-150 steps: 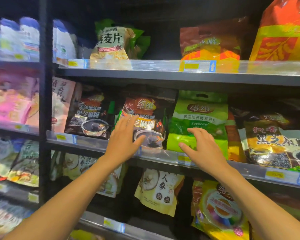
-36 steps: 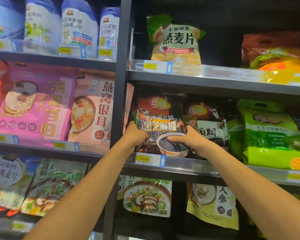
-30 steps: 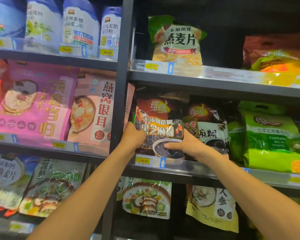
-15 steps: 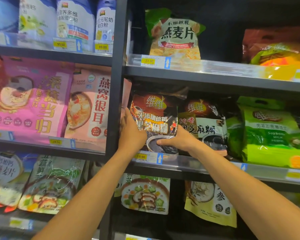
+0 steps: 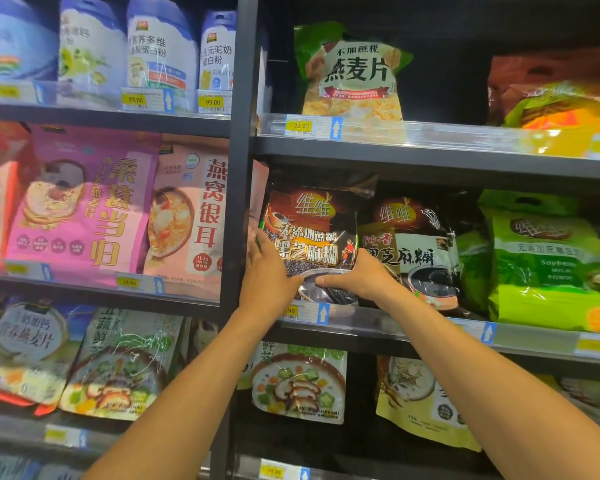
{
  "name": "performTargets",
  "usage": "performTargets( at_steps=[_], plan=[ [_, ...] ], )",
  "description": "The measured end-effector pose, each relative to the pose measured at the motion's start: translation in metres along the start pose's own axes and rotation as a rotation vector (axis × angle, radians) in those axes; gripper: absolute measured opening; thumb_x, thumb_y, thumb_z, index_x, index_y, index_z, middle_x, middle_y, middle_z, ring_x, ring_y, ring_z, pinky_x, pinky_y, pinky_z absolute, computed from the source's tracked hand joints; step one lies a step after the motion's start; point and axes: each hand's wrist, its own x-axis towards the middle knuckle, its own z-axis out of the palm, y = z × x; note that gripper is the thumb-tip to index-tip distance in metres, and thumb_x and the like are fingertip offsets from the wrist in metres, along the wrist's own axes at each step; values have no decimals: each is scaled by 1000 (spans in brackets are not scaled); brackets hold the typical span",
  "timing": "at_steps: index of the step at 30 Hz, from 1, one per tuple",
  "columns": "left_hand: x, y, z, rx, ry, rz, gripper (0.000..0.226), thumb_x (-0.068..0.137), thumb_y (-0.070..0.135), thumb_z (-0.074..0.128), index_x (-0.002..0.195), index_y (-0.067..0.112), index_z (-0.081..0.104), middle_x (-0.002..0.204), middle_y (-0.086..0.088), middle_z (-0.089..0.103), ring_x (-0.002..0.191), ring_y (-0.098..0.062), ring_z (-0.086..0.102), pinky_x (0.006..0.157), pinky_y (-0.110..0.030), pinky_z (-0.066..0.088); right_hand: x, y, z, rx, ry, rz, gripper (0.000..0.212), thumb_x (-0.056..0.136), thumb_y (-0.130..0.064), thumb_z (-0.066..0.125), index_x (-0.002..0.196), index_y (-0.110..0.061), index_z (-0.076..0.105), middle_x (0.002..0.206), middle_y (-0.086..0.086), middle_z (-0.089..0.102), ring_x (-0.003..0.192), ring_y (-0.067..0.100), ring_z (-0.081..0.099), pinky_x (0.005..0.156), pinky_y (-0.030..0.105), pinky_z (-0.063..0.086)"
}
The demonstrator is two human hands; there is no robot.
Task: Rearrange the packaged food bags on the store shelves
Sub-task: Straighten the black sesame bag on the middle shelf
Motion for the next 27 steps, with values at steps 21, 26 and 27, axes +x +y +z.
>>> performTargets(
  at_steps=[21, 26, 27],
  plan=[
    [-92, 45, 36, 330, 63, 448, 80, 98, 54, 56, 163, 28, 18, 173, -2, 7, 160, -27, -1, 128, -53, 16, -171, 54, -72, -446, 477, -265, 63, 93, -65, 52, 143, -26, 55, 151, -3, 48, 145, 20, 40, 116, 48, 39],
    [-146, 72, 83, 332, 37, 542, 82, 96, 58, 57, 163, 28, 22, 172, -2, 11, 160, -26, -1, 127, -50, 12, -242, 115, -90, -483, 498, -193, 68, 90, -64, 57, 147, -26, 51, 155, -2, 43, 148, 21, 36, 119, 48, 34],
    [-156, 77, 94, 324, 20, 549, 82, 95, 58, 57, 163, 28, 22, 173, -2, 11, 160, -26, -1, 128, -50, 13, -256, 128, -93, -494, 498, -163, 69, 90, -64, 57, 147, -26, 51, 155, -3, 43, 148, 21, 36, 119, 49, 35]
  ],
)
